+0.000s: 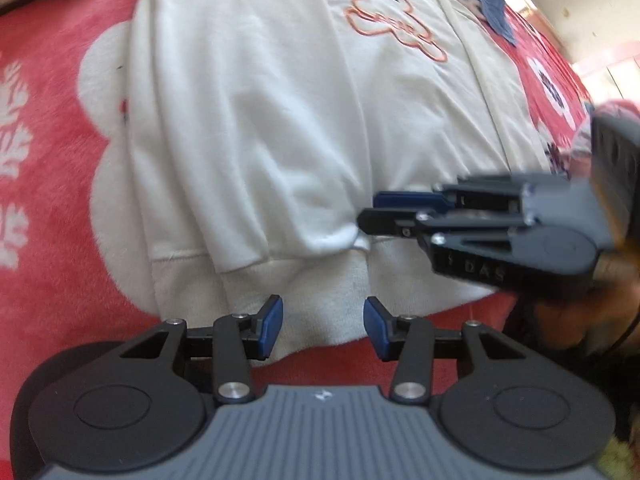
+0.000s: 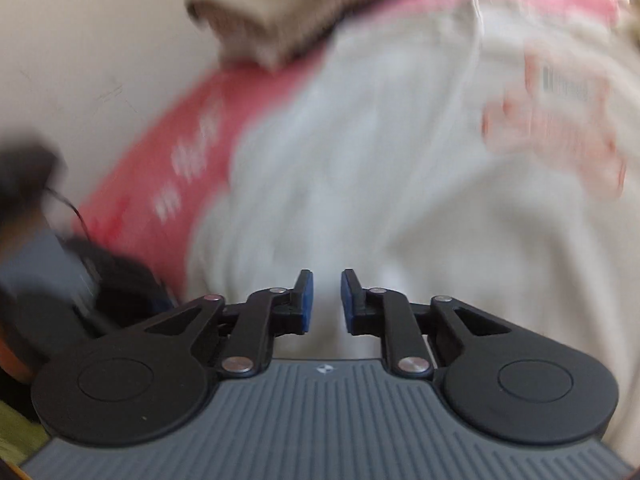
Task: Fold clothes
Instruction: 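Move both grippers to the sweatshirt collar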
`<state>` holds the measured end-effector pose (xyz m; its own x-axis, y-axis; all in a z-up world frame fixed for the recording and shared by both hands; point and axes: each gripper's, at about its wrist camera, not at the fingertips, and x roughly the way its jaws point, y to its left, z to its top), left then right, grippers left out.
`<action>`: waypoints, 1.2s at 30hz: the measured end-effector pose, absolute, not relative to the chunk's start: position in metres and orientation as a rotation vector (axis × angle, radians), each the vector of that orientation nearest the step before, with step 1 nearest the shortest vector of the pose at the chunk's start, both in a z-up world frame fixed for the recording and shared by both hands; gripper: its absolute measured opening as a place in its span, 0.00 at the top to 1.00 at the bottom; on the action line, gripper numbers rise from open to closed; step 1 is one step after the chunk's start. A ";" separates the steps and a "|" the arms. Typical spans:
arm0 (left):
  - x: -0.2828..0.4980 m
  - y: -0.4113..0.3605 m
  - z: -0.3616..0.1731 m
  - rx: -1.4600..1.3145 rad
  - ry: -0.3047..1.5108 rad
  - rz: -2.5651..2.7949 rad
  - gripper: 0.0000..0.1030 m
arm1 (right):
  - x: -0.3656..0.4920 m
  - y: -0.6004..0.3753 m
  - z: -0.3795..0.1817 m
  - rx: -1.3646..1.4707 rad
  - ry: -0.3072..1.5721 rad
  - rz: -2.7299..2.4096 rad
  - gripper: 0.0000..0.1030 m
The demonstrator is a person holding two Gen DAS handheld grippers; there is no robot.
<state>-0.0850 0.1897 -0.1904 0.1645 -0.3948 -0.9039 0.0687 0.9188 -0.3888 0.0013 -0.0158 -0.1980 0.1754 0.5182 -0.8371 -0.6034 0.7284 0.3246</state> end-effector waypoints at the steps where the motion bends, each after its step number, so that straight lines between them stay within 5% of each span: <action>1: -0.086 0.191 -0.187 -0.276 1.364 -0.323 0.56 | -0.001 -0.021 -0.197 -0.056 1.140 0.776 0.85; 9: -0.040 0.201 -0.149 -0.236 1.205 -0.252 0.55 | 0.011 -0.087 -0.157 0.116 0.998 0.642 0.81; 20: 0.170 0.156 -0.143 -0.105 0.903 -0.156 0.40 | 0.150 -0.158 -0.155 0.117 0.876 0.487 0.73; 36: 0.399 0.131 -0.196 0.135 0.898 -0.252 0.35 | 0.399 -0.137 -0.184 -0.253 0.861 0.639 0.55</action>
